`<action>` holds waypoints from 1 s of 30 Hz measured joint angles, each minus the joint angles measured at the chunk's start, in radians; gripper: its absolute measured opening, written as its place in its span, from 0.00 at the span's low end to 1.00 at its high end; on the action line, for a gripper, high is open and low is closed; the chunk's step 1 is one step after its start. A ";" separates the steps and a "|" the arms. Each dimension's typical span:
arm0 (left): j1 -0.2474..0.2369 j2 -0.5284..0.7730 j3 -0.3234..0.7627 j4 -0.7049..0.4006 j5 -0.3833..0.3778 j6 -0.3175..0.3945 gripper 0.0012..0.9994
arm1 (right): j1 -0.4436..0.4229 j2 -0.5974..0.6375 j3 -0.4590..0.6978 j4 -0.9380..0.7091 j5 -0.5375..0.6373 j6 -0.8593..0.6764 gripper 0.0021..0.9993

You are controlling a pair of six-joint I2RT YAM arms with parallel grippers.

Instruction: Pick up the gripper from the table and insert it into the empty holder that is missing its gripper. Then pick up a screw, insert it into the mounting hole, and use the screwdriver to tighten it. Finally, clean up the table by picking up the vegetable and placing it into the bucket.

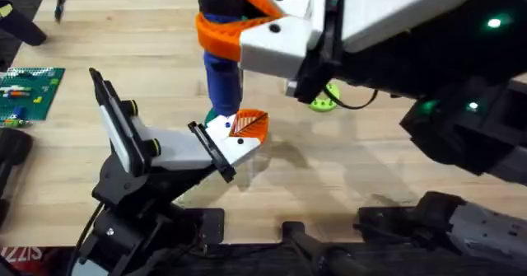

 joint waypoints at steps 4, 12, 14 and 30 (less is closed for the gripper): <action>0.000 0.000 0.000 0.000 0.000 0.000 0.01 | 0.000 0.030 0.000 0.002 0.000 -0.001 0.03; 0.000 0.000 0.000 0.000 0.000 0.000 0.01 | 0.000 0.042 0.000 0.015 0.000 -0.001 0.03; 0.000 0.000 0.000 0.000 0.000 0.000 0.01 | 0.000 0.042 0.000 0.015 0.000 -0.001 0.03; 0.000 0.000 0.000 0.000 0.000 0.000 0.01 | 0.000 0.042 0.000 0.010 0.000 0.004 0.03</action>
